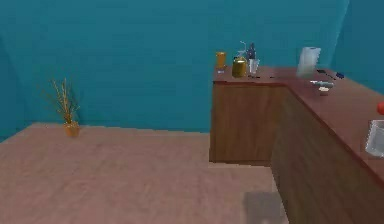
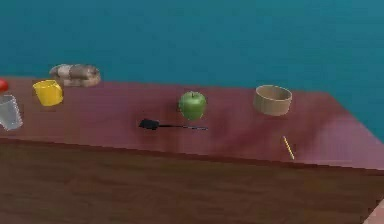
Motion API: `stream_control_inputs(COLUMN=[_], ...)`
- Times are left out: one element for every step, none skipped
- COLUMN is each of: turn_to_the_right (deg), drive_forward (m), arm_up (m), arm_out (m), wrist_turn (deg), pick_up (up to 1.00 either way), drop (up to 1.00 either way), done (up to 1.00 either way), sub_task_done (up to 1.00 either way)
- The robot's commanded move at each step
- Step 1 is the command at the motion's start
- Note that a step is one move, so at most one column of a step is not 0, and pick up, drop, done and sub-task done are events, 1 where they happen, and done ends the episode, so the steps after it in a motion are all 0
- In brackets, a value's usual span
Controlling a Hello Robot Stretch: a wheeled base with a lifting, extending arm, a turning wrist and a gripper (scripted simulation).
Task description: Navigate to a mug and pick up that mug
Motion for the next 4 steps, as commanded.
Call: stream_control_inputs(turn_to_the_right=[-30.0,45.0,15.0,0.0], drive_forward=[0.00,0.00,0.00,0.65], arm_up=[0.00,0.00,0.00,0.00], arm_out=[0.00,0.00,0.00,0.00], wrist_turn=[0.0,0.0,0.0,0.0], pick_up=[0.00,0.00,0.00,0.00], drop=[0.00,0.00,0.00,0.00], done=[0.00,0.00,0.00,0.00], sub_task_done=[0.00,0.00,0.00,0.00])
